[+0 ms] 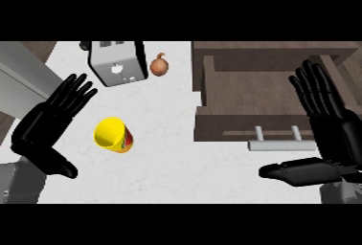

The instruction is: Pick up the cup, place it into the drawer and close the drawer

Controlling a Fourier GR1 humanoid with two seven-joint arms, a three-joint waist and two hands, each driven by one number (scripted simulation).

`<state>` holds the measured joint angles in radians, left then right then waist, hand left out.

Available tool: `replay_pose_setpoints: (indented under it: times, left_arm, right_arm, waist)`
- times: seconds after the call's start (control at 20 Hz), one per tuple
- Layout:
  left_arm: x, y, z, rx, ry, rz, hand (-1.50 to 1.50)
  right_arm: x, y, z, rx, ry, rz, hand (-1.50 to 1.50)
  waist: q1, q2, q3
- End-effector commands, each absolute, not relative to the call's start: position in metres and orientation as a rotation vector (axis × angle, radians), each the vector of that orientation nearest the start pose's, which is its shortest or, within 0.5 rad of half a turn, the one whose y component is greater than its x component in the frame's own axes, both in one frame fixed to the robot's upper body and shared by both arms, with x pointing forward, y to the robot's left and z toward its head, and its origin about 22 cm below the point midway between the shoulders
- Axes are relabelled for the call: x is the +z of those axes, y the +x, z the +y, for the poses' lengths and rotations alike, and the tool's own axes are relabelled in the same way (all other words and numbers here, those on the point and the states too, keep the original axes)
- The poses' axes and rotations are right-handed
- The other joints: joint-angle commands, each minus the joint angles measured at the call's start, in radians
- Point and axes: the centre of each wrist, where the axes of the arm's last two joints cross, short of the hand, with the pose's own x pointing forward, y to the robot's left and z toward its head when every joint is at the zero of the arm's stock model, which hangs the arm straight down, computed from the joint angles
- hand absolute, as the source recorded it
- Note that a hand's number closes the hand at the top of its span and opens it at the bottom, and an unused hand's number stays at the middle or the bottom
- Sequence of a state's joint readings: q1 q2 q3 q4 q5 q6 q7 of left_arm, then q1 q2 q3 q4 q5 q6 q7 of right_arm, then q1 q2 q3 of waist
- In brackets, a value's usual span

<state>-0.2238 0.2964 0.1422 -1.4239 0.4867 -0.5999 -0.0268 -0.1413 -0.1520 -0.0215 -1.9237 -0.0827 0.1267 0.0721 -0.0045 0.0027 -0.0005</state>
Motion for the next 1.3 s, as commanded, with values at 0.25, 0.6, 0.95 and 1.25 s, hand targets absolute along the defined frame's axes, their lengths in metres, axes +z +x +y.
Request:
replay_pose_setpoints:
  times: [0.25,0.6,0.95,1.25]
  left_arm:
    - [-0.024,0.301,0.329,-0.286,-0.486,-1.630,-1.50]
    - [-0.044,0.316,0.353,-0.287,-0.417,-1.583,-1.50]
    - [-0.093,0.299,0.348,-0.287,-0.368,-1.579,-1.50]
    - [-0.106,0.291,0.353,-0.257,-0.322,-1.609,-1.50]
  right_arm:
    - [0.124,0.274,-0.223,0.280,0.065,-2.010,-1.50]
    - [0.135,0.263,-0.239,0.268,0.066,-2.004,-1.50]
    - [0.144,0.268,-0.248,0.276,0.083,-2.023,-1.50]
    - [0.145,0.259,-0.238,0.284,0.081,-2.024,-1.50]
  waist:
    - [0.000,0.003,-0.001]
    - [-0.006,0.001,0.000]
    - [-0.014,0.004,-0.001]
    - [-0.035,0.010,-0.004]
